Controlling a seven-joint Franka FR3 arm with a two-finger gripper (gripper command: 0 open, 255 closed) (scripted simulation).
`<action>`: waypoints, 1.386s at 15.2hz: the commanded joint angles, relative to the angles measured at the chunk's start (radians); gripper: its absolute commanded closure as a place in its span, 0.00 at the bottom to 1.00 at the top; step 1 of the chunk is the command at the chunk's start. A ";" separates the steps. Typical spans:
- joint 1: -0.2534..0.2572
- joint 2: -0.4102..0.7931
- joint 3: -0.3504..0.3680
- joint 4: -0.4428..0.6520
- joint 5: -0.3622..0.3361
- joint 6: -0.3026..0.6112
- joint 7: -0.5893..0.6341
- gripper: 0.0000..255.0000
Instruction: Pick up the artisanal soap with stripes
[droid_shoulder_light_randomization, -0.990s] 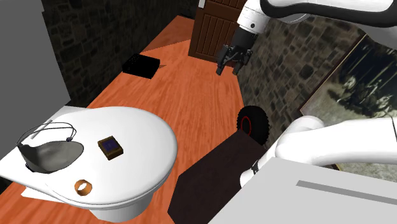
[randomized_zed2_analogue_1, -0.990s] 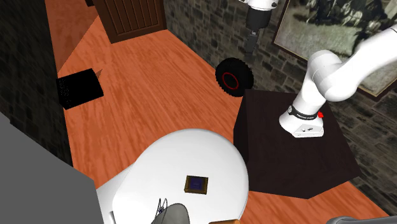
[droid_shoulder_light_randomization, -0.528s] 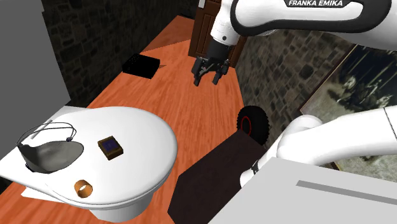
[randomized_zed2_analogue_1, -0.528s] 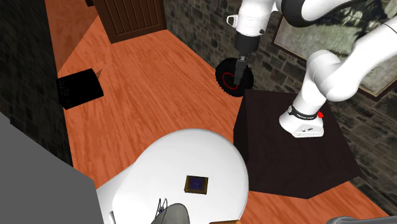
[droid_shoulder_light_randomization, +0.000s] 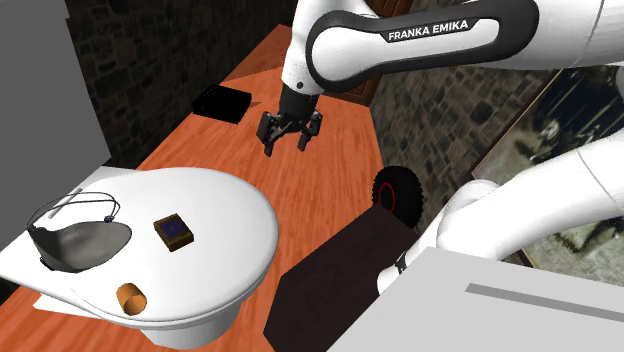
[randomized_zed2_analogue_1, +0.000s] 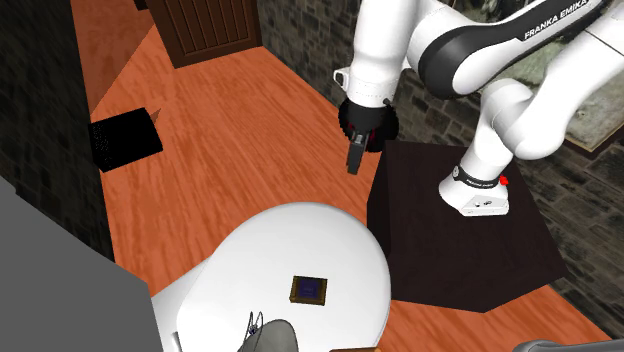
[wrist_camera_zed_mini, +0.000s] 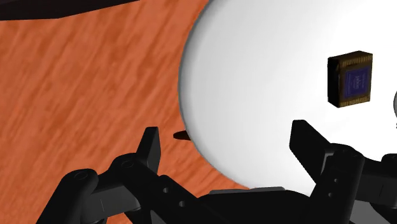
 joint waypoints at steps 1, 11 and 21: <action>0.005 0.070 0.036 0.026 -0.009 0.044 0.043 0.00; 0.042 0.443 0.173 0.222 -0.170 0.188 0.306 0.00; 0.195 0.849 0.158 0.550 -0.399 0.193 0.550 0.00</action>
